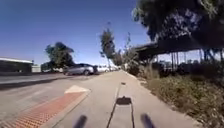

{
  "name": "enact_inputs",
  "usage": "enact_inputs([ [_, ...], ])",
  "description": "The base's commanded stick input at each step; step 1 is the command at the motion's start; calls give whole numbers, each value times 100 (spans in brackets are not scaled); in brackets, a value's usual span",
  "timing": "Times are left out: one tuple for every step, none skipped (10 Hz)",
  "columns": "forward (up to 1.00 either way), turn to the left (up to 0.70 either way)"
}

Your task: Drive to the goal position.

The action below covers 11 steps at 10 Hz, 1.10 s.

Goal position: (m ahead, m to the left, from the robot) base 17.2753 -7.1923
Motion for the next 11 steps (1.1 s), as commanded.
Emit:
enact_inputs([
  [100, 0],
  [100, 0],
  [100, 0],
  [100, 0],
  [100, 0],
  [100, 0],
  [100, -27],
  [100, -27],
  [100, -27],
  [100, -27],
  [100, -27],
])
